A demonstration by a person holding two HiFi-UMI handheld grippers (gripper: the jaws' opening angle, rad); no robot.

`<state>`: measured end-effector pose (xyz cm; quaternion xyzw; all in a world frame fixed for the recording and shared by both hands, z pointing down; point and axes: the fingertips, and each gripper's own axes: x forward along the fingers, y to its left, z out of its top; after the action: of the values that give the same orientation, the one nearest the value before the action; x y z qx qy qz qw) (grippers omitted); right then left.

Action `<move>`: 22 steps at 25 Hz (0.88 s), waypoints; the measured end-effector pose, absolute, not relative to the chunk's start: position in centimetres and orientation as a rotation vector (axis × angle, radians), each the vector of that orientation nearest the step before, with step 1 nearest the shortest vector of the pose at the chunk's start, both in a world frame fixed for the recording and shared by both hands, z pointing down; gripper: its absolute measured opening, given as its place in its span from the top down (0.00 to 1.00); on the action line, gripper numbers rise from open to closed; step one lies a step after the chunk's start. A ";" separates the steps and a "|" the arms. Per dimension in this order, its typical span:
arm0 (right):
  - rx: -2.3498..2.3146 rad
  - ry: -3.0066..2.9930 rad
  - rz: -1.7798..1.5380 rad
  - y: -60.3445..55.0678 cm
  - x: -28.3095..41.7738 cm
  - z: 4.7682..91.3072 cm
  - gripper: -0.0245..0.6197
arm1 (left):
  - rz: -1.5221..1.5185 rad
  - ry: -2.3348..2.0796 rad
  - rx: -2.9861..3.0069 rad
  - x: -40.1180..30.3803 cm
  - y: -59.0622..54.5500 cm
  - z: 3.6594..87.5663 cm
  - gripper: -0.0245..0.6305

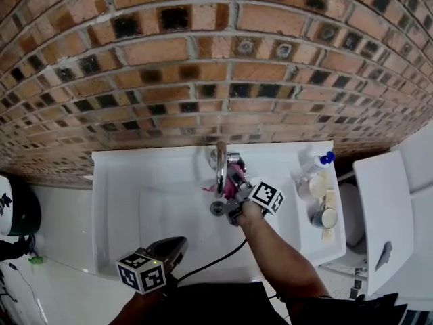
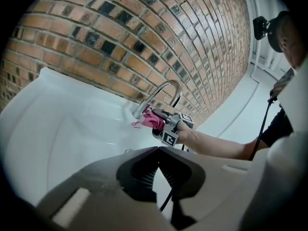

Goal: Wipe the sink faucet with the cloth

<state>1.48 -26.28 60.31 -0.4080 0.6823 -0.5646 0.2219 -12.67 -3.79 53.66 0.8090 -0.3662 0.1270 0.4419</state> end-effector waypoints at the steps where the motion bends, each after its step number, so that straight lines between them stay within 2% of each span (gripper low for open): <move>1: -1.109 1.871 -1.547 -26.4 1.6 59.7 0.77 | 0.312 -0.907 2.008 -12.6 -3.8 53.7 0.96; 22: -0.989 1.830 -1.471 -25.6 1.8 55.1 0.77 | 0.260 -0.937 2.042 -11.8 -1.8 52.0 0.96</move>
<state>1.85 -25.58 55.06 -0.3714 0.6869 -0.5520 0.2926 -11.84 -1.80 52.04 0.8168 -0.3750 0.1042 0.4259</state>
